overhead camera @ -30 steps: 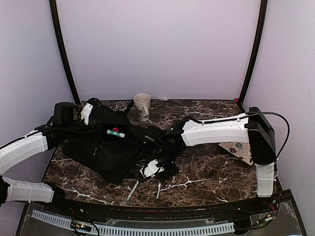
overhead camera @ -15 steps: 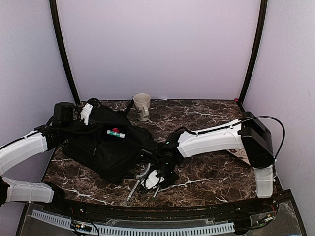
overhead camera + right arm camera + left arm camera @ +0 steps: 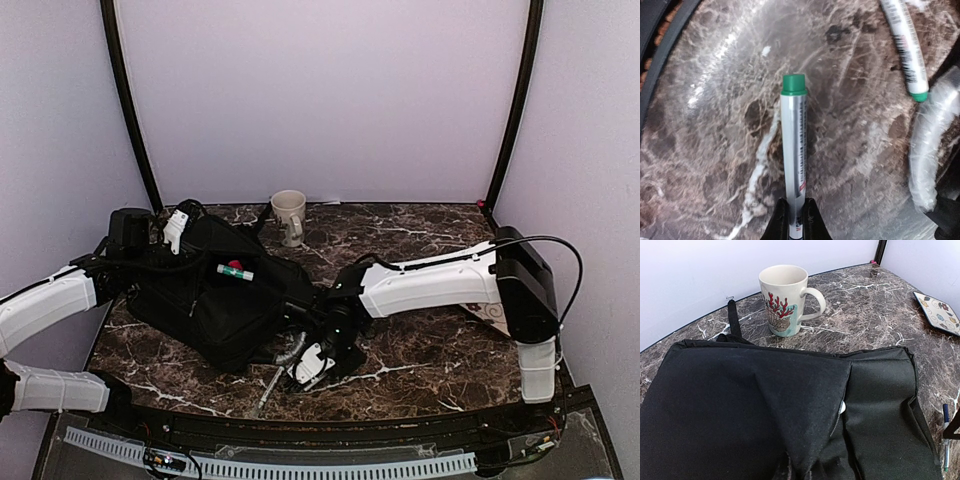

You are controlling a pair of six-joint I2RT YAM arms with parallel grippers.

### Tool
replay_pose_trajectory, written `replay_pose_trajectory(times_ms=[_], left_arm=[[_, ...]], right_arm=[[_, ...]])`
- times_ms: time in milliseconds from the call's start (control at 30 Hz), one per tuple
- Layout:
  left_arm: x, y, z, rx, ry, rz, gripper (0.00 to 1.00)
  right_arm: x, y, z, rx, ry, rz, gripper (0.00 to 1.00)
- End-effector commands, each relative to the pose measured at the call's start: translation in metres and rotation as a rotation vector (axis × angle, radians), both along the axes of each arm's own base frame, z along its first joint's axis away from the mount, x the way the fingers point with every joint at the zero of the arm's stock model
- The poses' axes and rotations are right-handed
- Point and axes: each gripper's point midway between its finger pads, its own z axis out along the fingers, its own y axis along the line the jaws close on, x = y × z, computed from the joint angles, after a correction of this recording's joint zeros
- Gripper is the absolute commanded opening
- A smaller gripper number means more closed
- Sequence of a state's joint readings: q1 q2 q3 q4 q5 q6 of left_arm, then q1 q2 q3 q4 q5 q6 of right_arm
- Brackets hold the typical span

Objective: Pack the student bag
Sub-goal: Pick up the pen from the center of the board, then place the pen in the second largest pocket of the bag.

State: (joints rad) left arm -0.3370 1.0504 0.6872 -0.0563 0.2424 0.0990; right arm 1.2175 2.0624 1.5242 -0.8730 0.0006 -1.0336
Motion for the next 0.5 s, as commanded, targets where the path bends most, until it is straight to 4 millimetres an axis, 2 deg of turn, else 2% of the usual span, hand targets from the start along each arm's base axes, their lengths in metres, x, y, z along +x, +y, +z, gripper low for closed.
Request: replay_pose_trajectory(times_ms=[0,200,333,467], left_arm=[[0.001,-0.016,0.054,-0.077,-0.180,-0.068,0.00],[0.001,-0.017,0.052,-0.078,-0.172,-0.076,0.00],[0.001,-0.018,0.053,-0.081,-0.174,-0.079,0.00],[0.001,-0.018,0.052,-0.084,-0.170,-0.080,0.00]], right_arm=[[0.002,0.019,0.066,0.105,0.031,-0.037,0.01],[0.026,0.053,0.132,0.276,0.107,-0.120,0.01],[0.065,0.084,0.163,0.456,0.049,-0.223,0.01],[0.111,0.114,0.175,0.615,-0.085,-0.332,0.00]])
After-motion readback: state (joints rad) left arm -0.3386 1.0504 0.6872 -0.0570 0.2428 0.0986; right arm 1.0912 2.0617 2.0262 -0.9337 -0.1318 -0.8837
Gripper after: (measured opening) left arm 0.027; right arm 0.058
